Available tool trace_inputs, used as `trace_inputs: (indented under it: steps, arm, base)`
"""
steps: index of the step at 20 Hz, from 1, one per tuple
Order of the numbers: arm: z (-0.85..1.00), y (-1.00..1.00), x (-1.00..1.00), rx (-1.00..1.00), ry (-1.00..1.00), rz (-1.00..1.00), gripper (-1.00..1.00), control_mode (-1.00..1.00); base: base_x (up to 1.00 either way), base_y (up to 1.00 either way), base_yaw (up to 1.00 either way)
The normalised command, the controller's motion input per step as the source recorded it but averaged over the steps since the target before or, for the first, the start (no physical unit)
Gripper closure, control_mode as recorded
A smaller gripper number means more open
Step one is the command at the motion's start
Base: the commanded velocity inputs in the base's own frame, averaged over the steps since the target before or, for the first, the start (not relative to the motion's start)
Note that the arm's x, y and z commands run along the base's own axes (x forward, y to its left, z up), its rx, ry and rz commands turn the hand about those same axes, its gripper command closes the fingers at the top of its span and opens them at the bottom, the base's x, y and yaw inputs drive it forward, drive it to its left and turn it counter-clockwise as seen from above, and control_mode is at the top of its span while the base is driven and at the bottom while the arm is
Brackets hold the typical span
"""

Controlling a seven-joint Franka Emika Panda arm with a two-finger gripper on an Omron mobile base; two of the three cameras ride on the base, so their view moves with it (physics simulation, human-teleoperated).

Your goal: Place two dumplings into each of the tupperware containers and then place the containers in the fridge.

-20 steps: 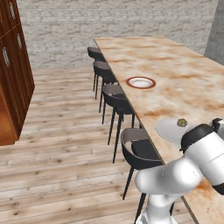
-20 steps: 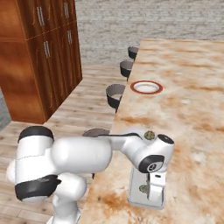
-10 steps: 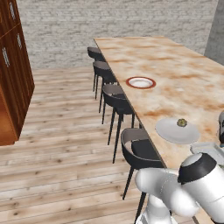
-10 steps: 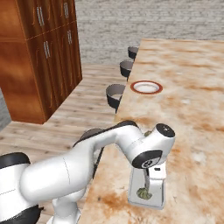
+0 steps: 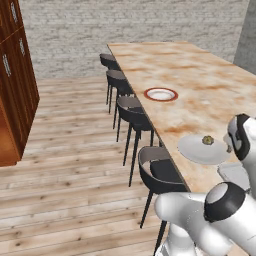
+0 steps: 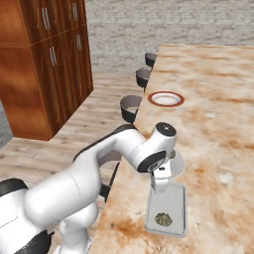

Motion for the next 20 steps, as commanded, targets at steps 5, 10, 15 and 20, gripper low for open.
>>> trace_inputs:
  steps: [5,10,15,20]
  arm:
    - [0.00,0.02,0.97,0.02,0.00,0.10,-1.00,-1.00]
    - [0.04,0.00,0.91,0.00,0.01,0.09,-1.00,-1.00]
    - [-0.02,-0.15,0.85,0.00,0.00,0.02,-1.00,-1.00]
    - [-0.34,-0.37,0.74,0.00,0.00,0.06,-1.00,-1.00]
  base:
    - [0.00,0.00,0.00]
    - [0.00,0.00,0.00]
    - [0.00,0.00,0.00]
    - [0.00,0.00,0.00]
